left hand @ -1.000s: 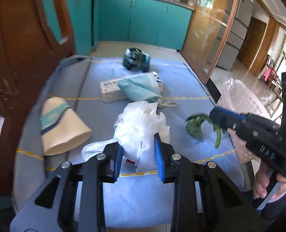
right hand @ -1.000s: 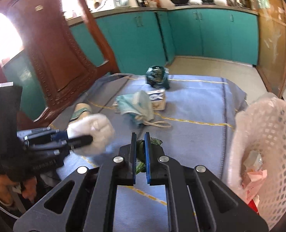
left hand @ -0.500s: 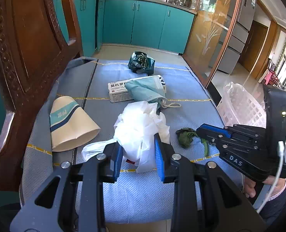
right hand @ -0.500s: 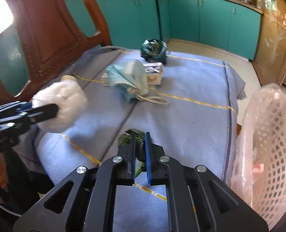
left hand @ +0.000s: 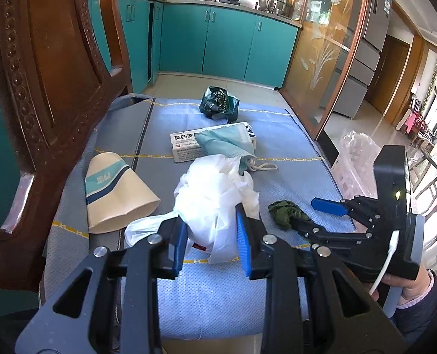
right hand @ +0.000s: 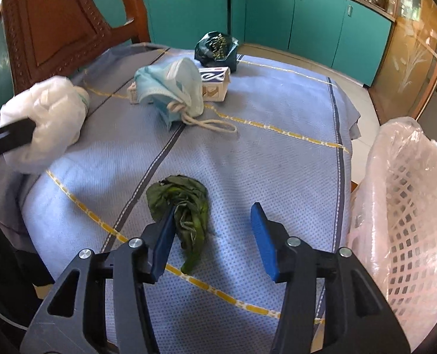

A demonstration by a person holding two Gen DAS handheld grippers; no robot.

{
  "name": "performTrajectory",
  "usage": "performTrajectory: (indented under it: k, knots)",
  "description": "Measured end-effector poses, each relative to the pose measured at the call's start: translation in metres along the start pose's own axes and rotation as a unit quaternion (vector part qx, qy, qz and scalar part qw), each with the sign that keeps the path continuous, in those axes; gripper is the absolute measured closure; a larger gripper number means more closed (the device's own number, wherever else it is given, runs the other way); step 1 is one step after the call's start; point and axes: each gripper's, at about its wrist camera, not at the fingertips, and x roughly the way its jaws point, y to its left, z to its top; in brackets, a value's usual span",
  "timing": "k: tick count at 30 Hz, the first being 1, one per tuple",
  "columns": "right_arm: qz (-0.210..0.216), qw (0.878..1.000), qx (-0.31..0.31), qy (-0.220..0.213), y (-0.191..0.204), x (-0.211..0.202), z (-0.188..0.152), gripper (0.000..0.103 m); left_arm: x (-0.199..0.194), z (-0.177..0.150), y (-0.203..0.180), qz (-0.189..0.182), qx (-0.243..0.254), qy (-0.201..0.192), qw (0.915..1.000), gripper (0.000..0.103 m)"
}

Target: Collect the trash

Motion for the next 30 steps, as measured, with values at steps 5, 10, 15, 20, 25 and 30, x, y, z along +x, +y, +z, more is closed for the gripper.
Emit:
performTrajectory:
  k: [5,10,15,20,25,30]
  knots:
    - [0.003,1.000,-0.019,-0.003,0.005,-0.001,0.000,0.064,-0.003,-0.001,0.000,0.001,0.001,-0.003,1.0000,0.073]
    - [0.000,1.000,-0.026,-0.008,0.007,-0.002,0.001,0.089,-0.004,-0.001,-0.001,0.002,0.001,-0.004,1.0000,0.073]
    - [0.008,0.999,-0.014,-0.031,0.003,-0.011,0.002,0.093,-0.005,0.000,-0.002,0.003,0.002,-0.005,1.0000,0.073]
    - [0.011,0.998,0.004,-0.068,-0.004,-0.027,0.005,0.094,-0.008,0.001,-0.003,0.004,0.004,-0.010,0.9999,0.073]
    - [0.019,0.994,0.025,-0.104,-0.013,-0.043,0.009,0.094,-0.013,0.003,-0.004,0.013,0.009,-0.020,0.9997,0.073]
    - [0.022,0.993,0.022,-0.111,-0.011,-0.044,0.011,0.094,-0.013,0.004,-0.006,0.015,0.014,-0.023,0.9995,0.073]
